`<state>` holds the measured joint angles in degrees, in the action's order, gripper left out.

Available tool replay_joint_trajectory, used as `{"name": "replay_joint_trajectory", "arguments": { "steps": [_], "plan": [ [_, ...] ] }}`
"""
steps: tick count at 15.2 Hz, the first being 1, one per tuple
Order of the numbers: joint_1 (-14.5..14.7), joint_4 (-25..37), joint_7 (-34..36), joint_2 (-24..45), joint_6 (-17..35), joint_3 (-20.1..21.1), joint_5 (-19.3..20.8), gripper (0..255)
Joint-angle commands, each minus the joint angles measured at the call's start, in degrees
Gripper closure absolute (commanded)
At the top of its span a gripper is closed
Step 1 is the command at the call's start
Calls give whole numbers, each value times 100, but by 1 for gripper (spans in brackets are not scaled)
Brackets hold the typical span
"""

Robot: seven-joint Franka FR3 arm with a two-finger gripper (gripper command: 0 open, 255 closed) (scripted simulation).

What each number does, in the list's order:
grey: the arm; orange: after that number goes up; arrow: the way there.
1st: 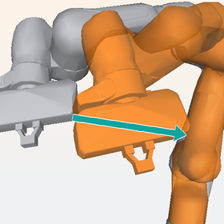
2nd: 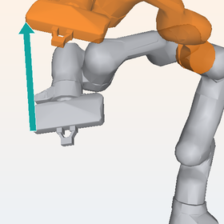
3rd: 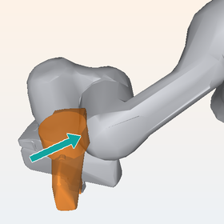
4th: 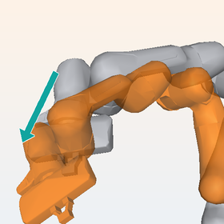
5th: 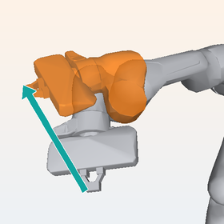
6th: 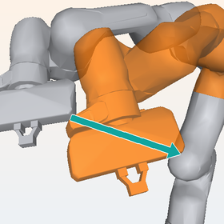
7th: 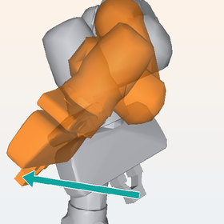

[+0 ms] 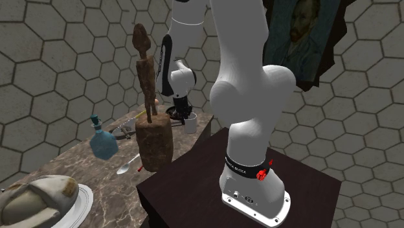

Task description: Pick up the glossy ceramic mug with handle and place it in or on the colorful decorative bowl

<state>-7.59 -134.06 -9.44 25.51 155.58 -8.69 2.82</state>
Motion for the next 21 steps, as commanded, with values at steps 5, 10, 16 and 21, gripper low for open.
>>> {"name": "replay_joint_trajectory", "arguments": {
  "steps": [5, 10, 16, 21],
  "plan": [
    [50, -94, 20, -455, -359, -57, 62, 255],
    [84, -138, 37, -842, -699, -99, 121, 255],
    [115, -149, 56, -1283, -1126, -136, 190, 255],
    [134, -121, 69, -1628, -1495, -156, 241, 255]
  ]
}}
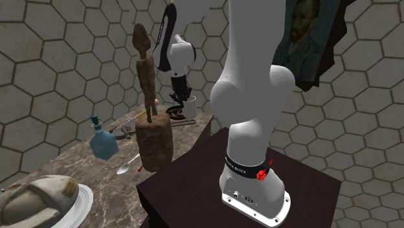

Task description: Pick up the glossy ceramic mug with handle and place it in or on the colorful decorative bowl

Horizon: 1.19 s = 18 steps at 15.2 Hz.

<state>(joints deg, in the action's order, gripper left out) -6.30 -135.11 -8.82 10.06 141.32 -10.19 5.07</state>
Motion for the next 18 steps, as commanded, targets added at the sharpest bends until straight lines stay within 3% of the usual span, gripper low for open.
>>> {"name": "replay_joint_trajectory", "arguments": {
  "steps": [1, 12, 16, 17, 18],
  "plan": [
    [5, -17, 7, -84, -69, -5, 16, 255],
    [-311, 3202, -512, 1752, -1444, 71, -424, 255],
    [-465, 4694, -631, 2574, -2112, 110, -533, 255],
    [-535, 5396, -671, 2957, -2429, 126, -574, 255],
    [-538, 5378, -668, 2994, -2374, 131, -576, 255]
  ]
}}
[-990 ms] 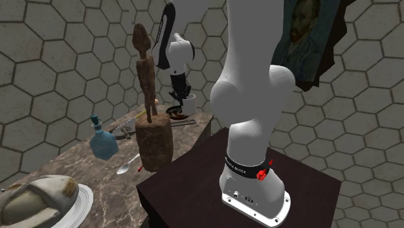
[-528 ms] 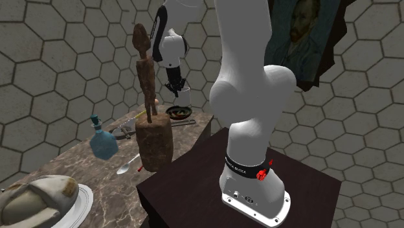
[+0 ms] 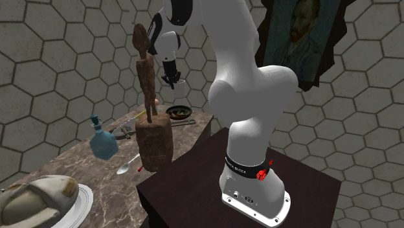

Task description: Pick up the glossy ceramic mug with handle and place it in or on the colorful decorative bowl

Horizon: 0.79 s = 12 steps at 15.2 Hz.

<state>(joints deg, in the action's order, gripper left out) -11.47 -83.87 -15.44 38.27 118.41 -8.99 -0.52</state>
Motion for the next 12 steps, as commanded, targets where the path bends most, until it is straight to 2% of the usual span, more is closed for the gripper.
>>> {"name": "replay_joint_trajectory", "arguments": {
  "steps": [1, 12],
  "plan": [
    [-22, 236, -3, 210, -29, 14, -20, 255],
    [-48, 142, 16, 678, 532, 52, -61, 255]
  ]
}}
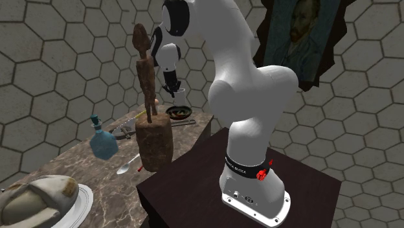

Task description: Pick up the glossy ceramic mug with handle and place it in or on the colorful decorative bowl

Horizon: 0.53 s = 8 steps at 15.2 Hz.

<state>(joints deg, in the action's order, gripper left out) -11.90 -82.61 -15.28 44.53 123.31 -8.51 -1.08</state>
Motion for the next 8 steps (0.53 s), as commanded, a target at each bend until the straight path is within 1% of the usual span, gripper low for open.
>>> {"name": "replay_joint_trajectory", "arguments": {
  "steps": [1, 8],
  "plan": [
    [-8, 16, 1, 100, 89, 7, -8, 255],
    [-27, 51, 11, 393, 346, 30, -30, 255]
  ]
}}
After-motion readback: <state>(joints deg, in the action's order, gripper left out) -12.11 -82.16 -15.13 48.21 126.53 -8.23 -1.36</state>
